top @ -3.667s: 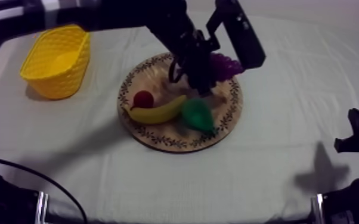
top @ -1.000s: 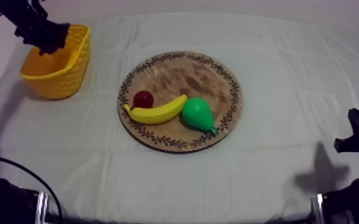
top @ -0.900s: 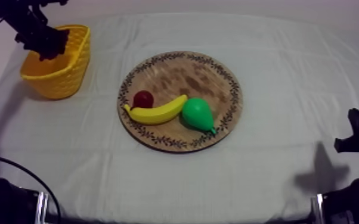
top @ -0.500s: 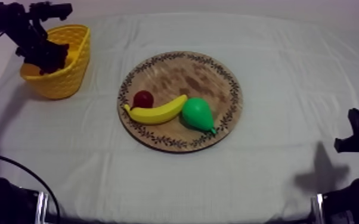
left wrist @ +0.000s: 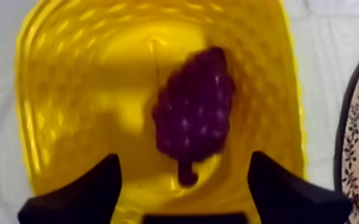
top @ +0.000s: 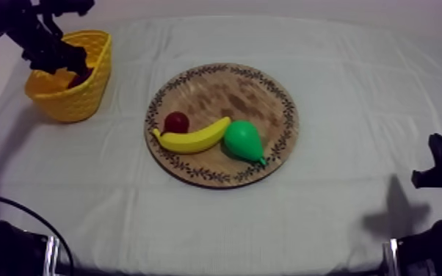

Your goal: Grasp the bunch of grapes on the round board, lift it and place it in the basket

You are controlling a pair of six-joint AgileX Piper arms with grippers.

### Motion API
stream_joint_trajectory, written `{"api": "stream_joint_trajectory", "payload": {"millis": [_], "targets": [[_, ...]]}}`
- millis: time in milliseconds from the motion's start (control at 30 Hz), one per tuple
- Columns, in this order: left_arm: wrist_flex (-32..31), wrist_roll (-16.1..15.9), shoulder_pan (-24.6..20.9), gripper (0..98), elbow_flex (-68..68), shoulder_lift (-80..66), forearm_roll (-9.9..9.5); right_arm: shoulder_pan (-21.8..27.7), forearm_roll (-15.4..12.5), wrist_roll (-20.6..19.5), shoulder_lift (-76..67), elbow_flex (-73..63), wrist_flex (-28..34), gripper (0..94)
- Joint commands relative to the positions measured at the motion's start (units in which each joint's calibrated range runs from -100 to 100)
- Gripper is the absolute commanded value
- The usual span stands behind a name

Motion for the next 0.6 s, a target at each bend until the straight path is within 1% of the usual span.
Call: {"api": "stream_joint_trajectory", "payload": {"millis": [0,167,300,467,500,567], "targets": [[-0.8,0.1,0.1,72.3,1.2,-1.8,0.0,0.0,0.0,0.0,0.0,0.0,0.0,0.2],[-4.6,0.4,-0.2,57.7,7.4,-8.2,-0.05,0.0,0.0,0.0,0.0,0.0,0.0,0.2],[-9.1,0.8,-0.4,44.3,14.2,-15.0,-0.05,0.0,0.0,0.0,0.0,0.0,0.0,0.2],[-14.7,1.2,-0.5,30.4,22.3,-23.4,-0.1,0.0,0.0,0.0,0.0,0.0,0.0,0.2],[-16.0,1.3,-0.5,27.1,23.9,-25.0,-0.12,0.0,0.0,0.0,0.0,0.0,0.0,0.2],[-18.9,1.5,-0.6,17.6,27.3,-28.1,-0.14,0.0,0.0,0.0,0.0,0.0,0.0,0.2]]}}
